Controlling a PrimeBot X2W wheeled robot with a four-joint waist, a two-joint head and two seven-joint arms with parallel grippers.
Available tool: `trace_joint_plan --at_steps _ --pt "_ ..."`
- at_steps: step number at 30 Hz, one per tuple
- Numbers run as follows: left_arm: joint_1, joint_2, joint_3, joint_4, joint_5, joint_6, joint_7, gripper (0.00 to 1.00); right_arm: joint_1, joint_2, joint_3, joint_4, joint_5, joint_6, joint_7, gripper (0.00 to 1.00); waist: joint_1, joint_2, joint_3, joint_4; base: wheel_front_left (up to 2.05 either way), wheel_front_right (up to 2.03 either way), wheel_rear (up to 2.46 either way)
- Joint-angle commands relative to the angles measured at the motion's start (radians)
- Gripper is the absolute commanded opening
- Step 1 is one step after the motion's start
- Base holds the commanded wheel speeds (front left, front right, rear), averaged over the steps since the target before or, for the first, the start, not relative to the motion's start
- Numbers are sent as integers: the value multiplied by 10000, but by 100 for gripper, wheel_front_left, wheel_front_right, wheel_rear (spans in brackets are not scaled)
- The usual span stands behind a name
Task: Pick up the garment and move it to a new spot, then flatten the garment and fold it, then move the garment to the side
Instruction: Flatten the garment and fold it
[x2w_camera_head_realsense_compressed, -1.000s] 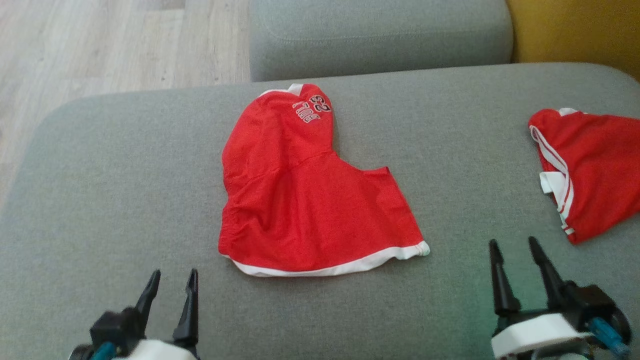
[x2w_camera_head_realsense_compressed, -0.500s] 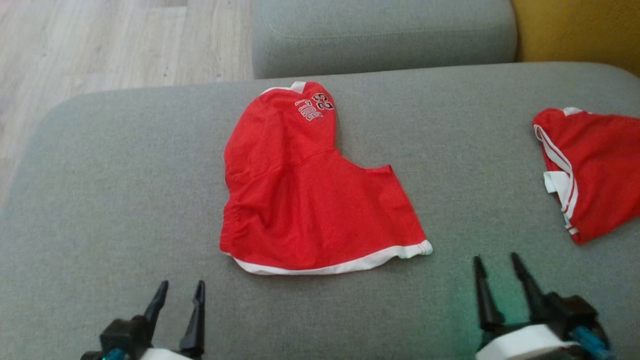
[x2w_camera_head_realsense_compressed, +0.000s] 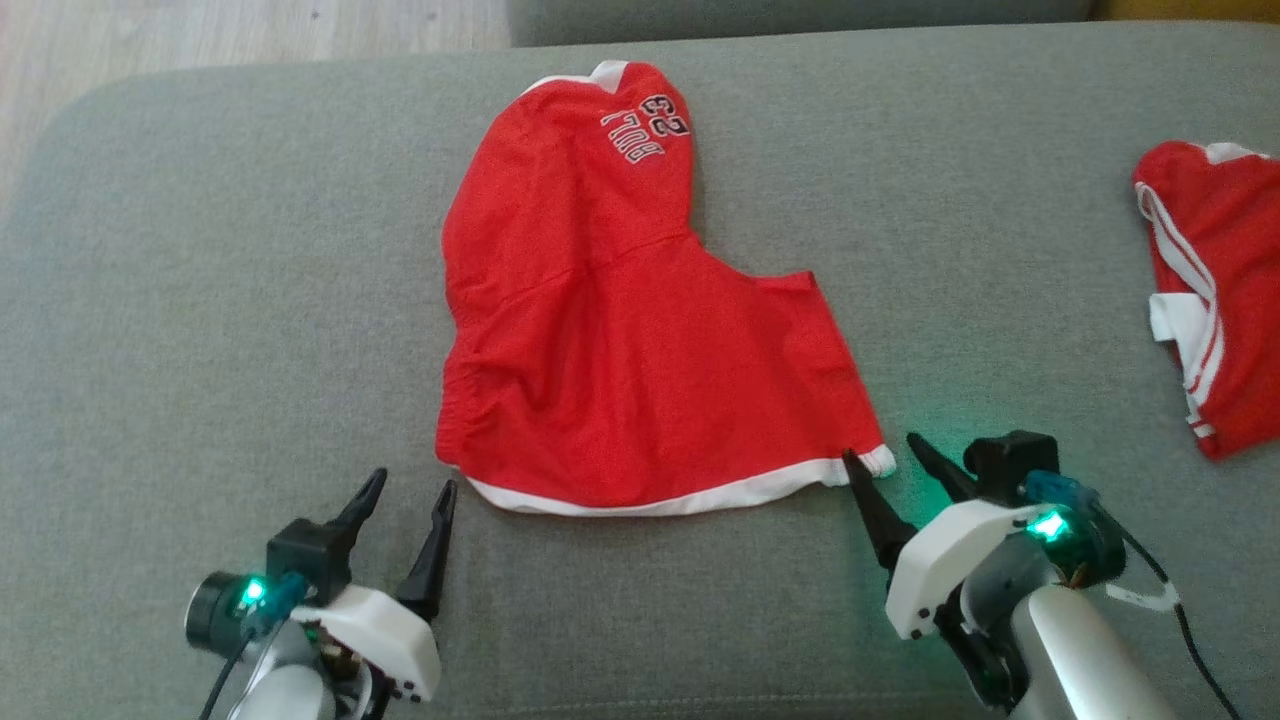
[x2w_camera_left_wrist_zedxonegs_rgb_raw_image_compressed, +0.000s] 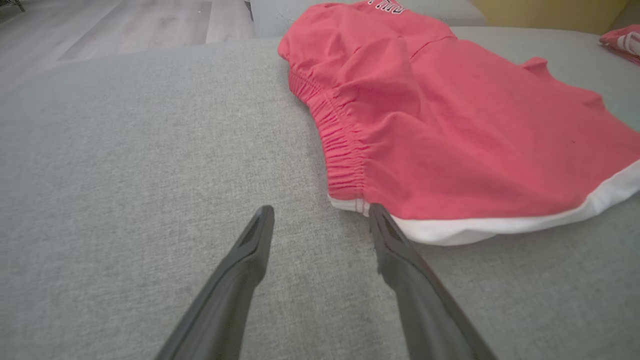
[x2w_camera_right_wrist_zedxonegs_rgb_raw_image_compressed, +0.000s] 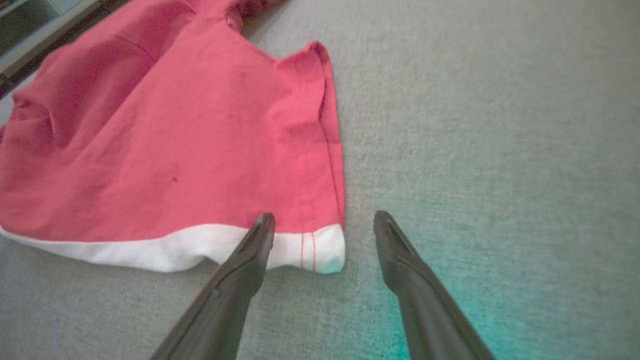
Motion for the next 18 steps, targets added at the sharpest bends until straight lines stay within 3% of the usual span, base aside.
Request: trace_joint_plan --at_steps 1,18 --pt "-569 295 114 0 -42 -47 -124 100 -267 -75 278 -239 66 -7 458 100 0 0 128 114 0 0 0" --pt "-1639 1097 -1491 802 -1074 -60 253 100 -235 -329 265 -1420 11 -7 2448 98 0 0 420 229 0 0 0"
